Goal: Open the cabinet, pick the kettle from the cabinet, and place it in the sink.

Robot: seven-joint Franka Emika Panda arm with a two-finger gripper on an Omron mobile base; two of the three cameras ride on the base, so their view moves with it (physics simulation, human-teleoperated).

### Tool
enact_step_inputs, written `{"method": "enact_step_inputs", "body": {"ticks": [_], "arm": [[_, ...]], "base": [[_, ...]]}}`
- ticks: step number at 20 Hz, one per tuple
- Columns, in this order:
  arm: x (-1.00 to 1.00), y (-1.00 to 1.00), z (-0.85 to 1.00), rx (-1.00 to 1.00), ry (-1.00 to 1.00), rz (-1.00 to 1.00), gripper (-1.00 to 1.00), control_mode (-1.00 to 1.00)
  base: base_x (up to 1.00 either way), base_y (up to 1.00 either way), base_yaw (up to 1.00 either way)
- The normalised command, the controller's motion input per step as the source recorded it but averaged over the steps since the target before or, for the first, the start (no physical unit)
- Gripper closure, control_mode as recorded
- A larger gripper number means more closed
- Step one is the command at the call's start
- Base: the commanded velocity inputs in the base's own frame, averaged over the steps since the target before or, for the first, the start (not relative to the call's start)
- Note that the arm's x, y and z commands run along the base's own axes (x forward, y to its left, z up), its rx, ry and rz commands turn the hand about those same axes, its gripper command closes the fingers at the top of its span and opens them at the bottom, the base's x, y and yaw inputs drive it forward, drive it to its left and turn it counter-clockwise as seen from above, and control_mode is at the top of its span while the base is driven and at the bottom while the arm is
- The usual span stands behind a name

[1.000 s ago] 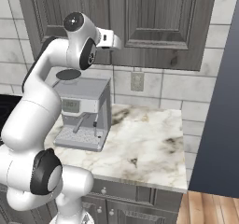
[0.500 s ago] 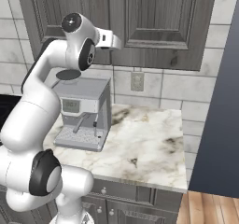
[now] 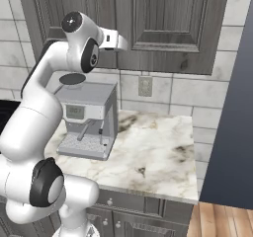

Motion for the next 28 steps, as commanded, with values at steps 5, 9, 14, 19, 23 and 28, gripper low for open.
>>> {"method": "enact_step_inputs", "body": {"ticks": [5, 9, 14, 19, 23, 28], "arm": [[-0.18, -0.09, 0.29, 0.06, 0.00, 0.00, -1.00, -1.00], [-0.09, -0.01, 0.24, 0.06, -0.01, 0.00, -1.00, -1.00], [0.10, 0.00, 0.09, 0.04, 0.12, 0.00, -1.00, -1.00], [0.08, 0.11, -0.03, 0.11, 0.18, 0.00, -1.00, -1.00], [0.08, 0.13, -0.06, 0.11, 0.07, 0.00, -1.00, -1.00], [0.03, 0.04, -0.01, 0.10, 0.00, 0.00, -1.00, -1.00]], "base": [[0.00, 0.00, 0.00], [0.00, 0.00, 0.00], [0.00, 0.00, 0.00], [0.00, 0.00, 0.00], [0.00, 0.00, 0.00], [0.00, 0.00, 0.00]]}}
